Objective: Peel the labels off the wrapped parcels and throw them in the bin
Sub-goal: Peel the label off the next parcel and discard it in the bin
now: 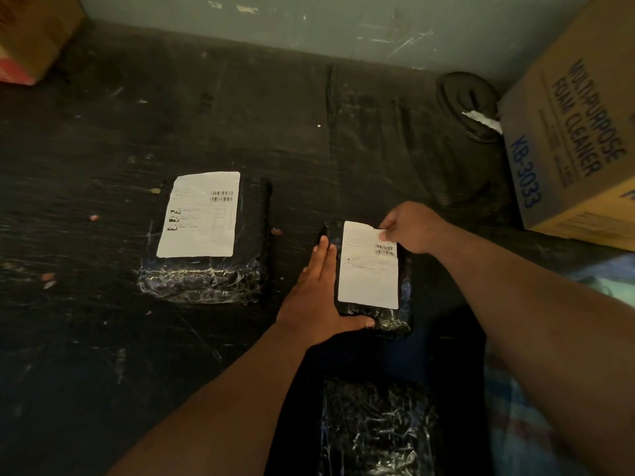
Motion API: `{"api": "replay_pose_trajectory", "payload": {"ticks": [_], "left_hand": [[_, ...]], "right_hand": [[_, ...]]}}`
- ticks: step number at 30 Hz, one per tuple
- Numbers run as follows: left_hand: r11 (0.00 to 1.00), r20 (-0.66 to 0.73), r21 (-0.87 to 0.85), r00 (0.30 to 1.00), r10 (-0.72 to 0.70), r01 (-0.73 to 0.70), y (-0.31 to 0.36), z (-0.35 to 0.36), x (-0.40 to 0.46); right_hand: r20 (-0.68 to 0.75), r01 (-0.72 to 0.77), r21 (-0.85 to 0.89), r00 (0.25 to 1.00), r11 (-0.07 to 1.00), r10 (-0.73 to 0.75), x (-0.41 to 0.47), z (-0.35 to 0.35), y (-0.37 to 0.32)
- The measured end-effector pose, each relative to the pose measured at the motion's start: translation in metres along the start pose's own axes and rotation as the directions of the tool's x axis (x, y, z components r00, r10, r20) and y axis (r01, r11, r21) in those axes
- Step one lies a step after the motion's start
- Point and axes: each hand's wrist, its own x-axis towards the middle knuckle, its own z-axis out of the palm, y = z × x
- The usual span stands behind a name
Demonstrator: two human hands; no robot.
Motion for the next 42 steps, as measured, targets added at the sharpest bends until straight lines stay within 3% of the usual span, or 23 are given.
{"api": "replay_pose_trajectory", "payload": {"ticks": [10, 14, 21, 30, 37, 40, 42], "left_hand": [[1.0, 0.009, -0.007, 1.0, 0.0, 0.0, -0.001, 0.0, 0.0], [1.0, 0.013, -0.001, 1.0, -0.001, 0.001, 0.0, -0.001, 0.0], [1.0, 0.013, 0.015, 1.0, 0.001, -0.001, -0.001, 0.001, 0.001], [0.998, 0.015, 0.065, 1.0, 0.001, -0.002, -0.004, 0.003, 0.002], [0.99, 0.028, 0.138, 1.0, 0.004, -0.008, -0.002, 0.002, 0.002], [0.988, 0.024, 0.153, 1.0, -0.003, -0.001, -0.001, 0.002, 0.0], [0.986, 0.026, 0.166, 1.0, -0.01, 0.006, 0.001, 0.001, 0.0]], "right_hand": [[-0.074, 0.051, -0.058, 0.996, 0.997, -0.055, 0.0, 0.001, -0.005], [-0.013, 0.078, 0.088, 0.997, 0.993, -0.077, 0.002, 0.005, -0.011], [-0.154, 0.046, 0.183, 0.988, 0.982, -0.017, 0.007, 0.025, -0.009], [-0.258, 0.175, -0.151, 0.943, 0.973, -0.21, -0.005, 0.024, -0.008], [-0.186, 0.224, -0.351, 0.935, 0.909, -0.302, -0.019, 0.019, -0.009], [-0.241, 0.278, -0.278, 0.906, 0.919, -0.347, -0.022, 0.019, -0.007], [-0.162, 0.251, -0.339, 0.934, 0.907, -0.319, -0.025, 0.015, -0.011]]}}
